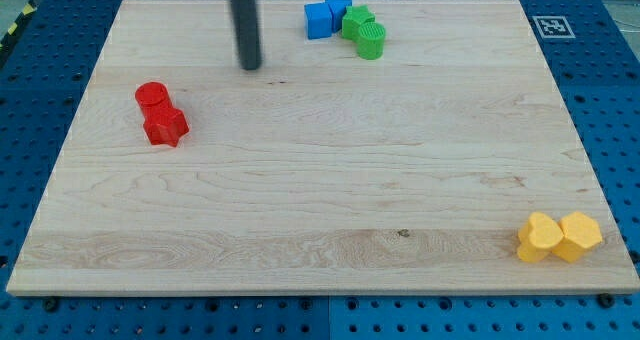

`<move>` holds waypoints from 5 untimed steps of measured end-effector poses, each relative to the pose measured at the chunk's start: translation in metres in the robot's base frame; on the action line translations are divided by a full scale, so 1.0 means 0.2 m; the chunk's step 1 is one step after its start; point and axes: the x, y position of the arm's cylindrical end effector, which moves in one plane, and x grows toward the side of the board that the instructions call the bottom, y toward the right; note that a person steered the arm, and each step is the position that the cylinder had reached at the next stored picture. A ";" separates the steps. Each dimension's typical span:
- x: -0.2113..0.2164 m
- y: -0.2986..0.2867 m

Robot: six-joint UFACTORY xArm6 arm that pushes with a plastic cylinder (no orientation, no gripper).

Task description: Separate the red blocks

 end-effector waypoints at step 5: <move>0.39 -0.15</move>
